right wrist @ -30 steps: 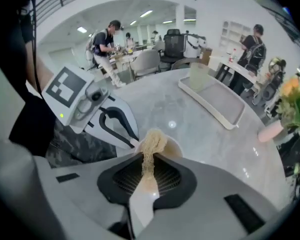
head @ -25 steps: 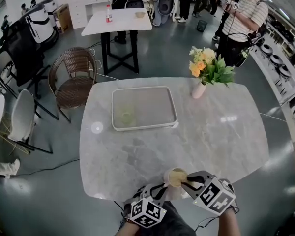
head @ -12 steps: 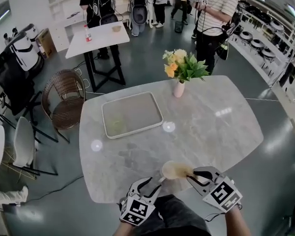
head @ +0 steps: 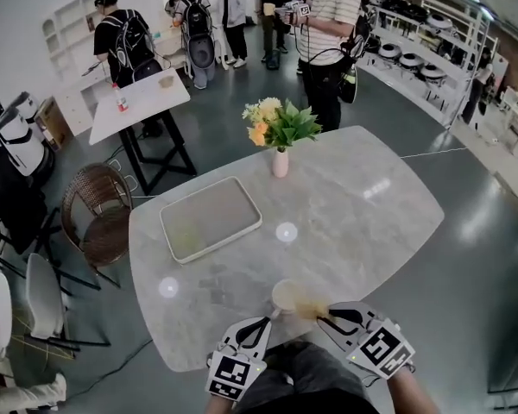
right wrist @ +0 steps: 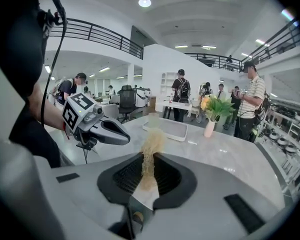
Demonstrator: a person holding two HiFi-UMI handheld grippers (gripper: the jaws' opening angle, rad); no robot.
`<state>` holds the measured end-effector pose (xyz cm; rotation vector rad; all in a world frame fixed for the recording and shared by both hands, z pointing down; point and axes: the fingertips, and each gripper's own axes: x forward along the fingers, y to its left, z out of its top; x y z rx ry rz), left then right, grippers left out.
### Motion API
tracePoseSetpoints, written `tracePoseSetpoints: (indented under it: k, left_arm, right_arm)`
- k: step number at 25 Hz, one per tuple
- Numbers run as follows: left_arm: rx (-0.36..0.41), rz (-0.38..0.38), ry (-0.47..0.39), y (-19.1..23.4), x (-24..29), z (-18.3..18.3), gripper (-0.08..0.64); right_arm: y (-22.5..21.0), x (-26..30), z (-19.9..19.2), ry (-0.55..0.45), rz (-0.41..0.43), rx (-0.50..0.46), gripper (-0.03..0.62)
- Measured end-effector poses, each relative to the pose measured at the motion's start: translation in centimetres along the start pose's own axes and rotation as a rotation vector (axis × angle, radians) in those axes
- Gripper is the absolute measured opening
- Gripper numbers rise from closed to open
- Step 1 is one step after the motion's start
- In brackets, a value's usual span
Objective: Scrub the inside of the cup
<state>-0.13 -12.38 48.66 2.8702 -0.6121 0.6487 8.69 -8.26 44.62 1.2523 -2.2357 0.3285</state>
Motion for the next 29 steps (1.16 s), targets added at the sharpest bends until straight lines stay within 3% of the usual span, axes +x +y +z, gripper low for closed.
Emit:
tracePoseSetpoints:
  k: [9,14,19,25,29]
  left_arm:
    - [0.004,-0.142,0.024,-3.4,1.5,-0.5,0.012]
    - [0.031,-0.175,0.049,-4.5,1.5,-0.2,0.012]
    - [0.031,-0.139,0.038,-4.9,0.9,0.9,0.012]
    - [-0.022,-0.031,0.04,-5.8,-1.1,0.8,0.014]
    - [-0.052,-0.011,0.045,-7.5,-2.7,0.6,0.012]
  right_arm:
    - [3.4,-0.6,-3.8,0.034,-0.035,0.075,0.06]
    - [4.4,-1.3,-3.8,0.03,-0.055,0.053,0.06]
    - [4.7,-2.6,-3.1,0.011,-0.046,0.029,0.06]
    - [5.9,-4.6,-3.0,-0.012,0.009,-0.017,0.06]
    - [7.2,-6.4,-3.6,-0.002,0.031,-0.019,0.06]
